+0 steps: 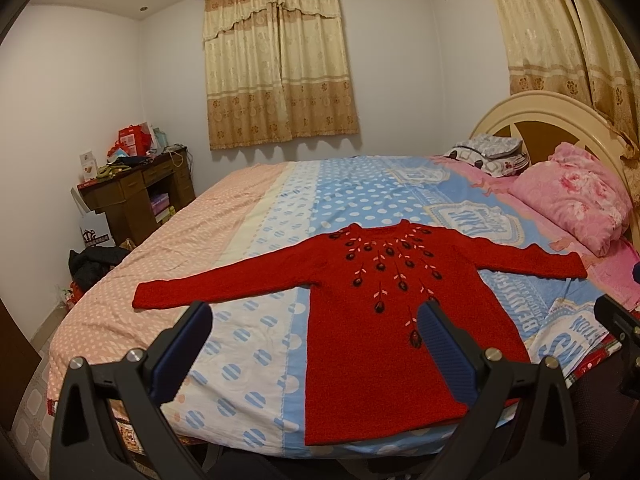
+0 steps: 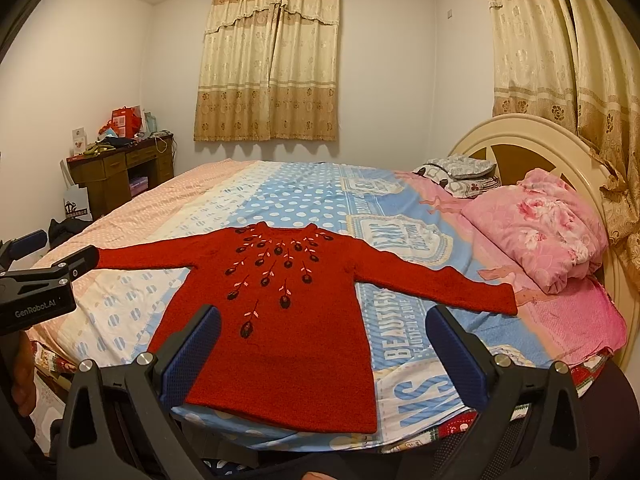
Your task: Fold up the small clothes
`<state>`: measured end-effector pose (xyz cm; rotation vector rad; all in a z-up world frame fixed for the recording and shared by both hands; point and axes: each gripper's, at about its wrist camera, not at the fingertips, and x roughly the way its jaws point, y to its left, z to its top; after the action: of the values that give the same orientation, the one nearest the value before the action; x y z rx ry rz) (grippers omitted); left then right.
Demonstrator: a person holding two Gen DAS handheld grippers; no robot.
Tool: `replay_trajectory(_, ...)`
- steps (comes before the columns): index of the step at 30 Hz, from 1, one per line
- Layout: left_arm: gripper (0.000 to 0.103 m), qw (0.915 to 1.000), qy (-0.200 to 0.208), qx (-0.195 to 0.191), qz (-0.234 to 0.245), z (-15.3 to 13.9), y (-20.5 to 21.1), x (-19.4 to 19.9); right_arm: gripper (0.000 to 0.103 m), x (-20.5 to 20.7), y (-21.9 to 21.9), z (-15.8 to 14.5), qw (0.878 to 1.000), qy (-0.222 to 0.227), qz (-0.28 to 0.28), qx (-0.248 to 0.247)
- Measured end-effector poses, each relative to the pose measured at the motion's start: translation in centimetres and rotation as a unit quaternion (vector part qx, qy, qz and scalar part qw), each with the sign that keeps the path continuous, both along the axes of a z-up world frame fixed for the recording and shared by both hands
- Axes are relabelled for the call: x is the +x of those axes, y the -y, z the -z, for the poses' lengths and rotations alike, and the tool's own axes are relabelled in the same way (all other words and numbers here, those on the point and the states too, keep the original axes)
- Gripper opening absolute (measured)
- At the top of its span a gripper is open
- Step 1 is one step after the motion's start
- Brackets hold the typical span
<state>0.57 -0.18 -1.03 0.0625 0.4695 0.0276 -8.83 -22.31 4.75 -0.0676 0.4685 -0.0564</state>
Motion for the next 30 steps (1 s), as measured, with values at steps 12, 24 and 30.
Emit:
replay_trajectory(12,0.103,1.0,0.0,0.0,-0.001,0.11,-0.07,0.07,0.102,0.03,-0.05,-0.05,1.0,-0.001,0.0,-0.001)
replay_trajectory(24,0.103,1.0,-0.001,0.001,-0.002,0.29,-0.19,0.19,0.102,0.02,0.11,0.12,1.0,-0.003,0.0,-0.001)
replay_trajectory(30,0.103,1.0,-0.001,0.001,-0.002,0.36,-0.33,0.15,0.102,0.09,0.13,0.15,1.0,-0.003,0.0,0.0)
